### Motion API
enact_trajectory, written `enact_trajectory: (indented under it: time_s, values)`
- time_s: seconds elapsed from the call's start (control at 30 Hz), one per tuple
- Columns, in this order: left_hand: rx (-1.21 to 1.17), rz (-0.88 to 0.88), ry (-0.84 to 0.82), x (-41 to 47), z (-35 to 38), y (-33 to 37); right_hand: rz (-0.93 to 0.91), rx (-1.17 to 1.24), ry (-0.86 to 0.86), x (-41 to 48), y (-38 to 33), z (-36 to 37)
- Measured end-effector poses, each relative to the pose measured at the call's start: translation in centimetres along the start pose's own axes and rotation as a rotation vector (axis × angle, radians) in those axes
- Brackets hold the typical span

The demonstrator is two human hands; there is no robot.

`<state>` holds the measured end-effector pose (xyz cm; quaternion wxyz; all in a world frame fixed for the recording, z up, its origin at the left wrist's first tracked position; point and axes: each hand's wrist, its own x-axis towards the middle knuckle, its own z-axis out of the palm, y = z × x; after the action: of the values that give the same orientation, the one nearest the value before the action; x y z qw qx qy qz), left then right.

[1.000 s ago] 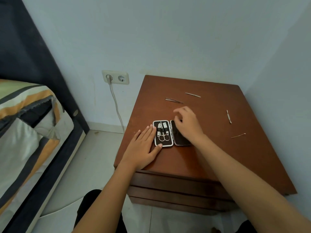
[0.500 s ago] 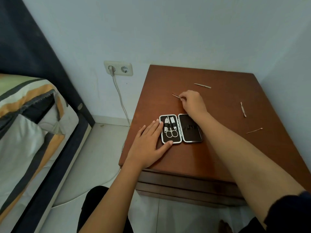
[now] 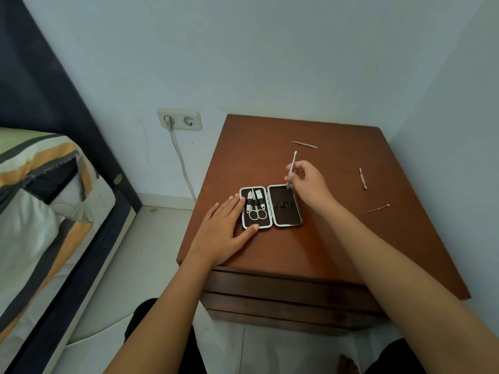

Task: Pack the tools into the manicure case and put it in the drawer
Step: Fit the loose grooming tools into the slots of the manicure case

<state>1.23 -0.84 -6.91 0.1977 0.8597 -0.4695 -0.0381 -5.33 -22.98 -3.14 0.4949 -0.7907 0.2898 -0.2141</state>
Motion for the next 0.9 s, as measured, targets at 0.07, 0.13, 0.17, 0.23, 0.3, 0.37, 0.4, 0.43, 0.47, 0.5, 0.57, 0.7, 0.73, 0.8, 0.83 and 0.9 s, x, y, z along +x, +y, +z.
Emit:
enact_trajectory:
  time_s: [0.07,0.13,0.17,0.23,0.3,0.37,0.4,0.43,0.47,0.5,0.57,0.7,0.73,0.8,0.83,0.9]
  values:
    - [0.0,0.0,-0.001,0.0,0.0,0.0,-0.017,0.012,-0.047,-0.4,0.2,0.0]
    - [0.0,0.0,0.0,0.0,0.0,0.0,-0.033,0.008,-0.09,-0.6,0.2,0.0]
    - [0.002,-0.001,0.0,0.0,0.0,-0.1,-0.044,-0.001,-0.114,-0.6,0.1,-0.1]
    - [0.004,-0.002,-0.003,0.0,0.0,-0.1,-0.056,-0.035,-0.18,-0.7,-0.2,-0.2]
    - [0.001,-0.003,-0.004,0.0,-0.1,0.0,-0.052,-0.063,-0.253,-0.7,-0.3,-0.3]
    - [-0.001,-0.003,0.004,0.0,-0.1,0.0,-0.054,-0.078,-0.293,-0.6,-0.4,-0.4]
    - [0.001,-0.003,0.008,0.0,-0.1,0.0,-0.058,-0.101,-0.301,-0.5,-0.4,-0.5]
    - [0.003,-0.002,0.009,0.0,-0.1,0.0,-0.069,-0.136,-0.306,-0.4,-0.4,-0.6]
    - [0.003,-0.001,0.01,0.0,-0.1,0.0,-0.084,-0.19,-0.319,-0.2,-0.5,-0.8]
    - [0.001,0.0,0.011,0.0,-0.1,0.0,-0.094,-0.233,-0.341,-0.1,-0.6,-0.9]
    - [-0.002,0.0,0.014,0.0,-0.1,0.0,-0.077,-0.254,-0.382,0.0,-1.0,-1.1]
    - [0.001,-0.002,0.013,0.0,-0.1,0.0,-0.054,-0.28,-0.413,0.1,-1.6,-1.0]
    - [0.0,-0.001,0.013,0.0,-0.1,0.1,-0.055,-0.294,-0.422,0.2,-1.7,-1.0]
    - [0.0,-0.001,0.012,0.0,-0.1,0.1,-0.05,-0.316,-0.427,0.3,-1.7,-1.0]
    - [-0.001,-0.001,0.013,0.0,-0.1,0.1,-0.043,-0.319,-0.424,0.3,-1.6,-0.9]
    - [-0.008,-0.002,0.017,0.0,-0.1,0.1,-0.029,-0.315,-0.404,0.4,-1.6,-0.9]
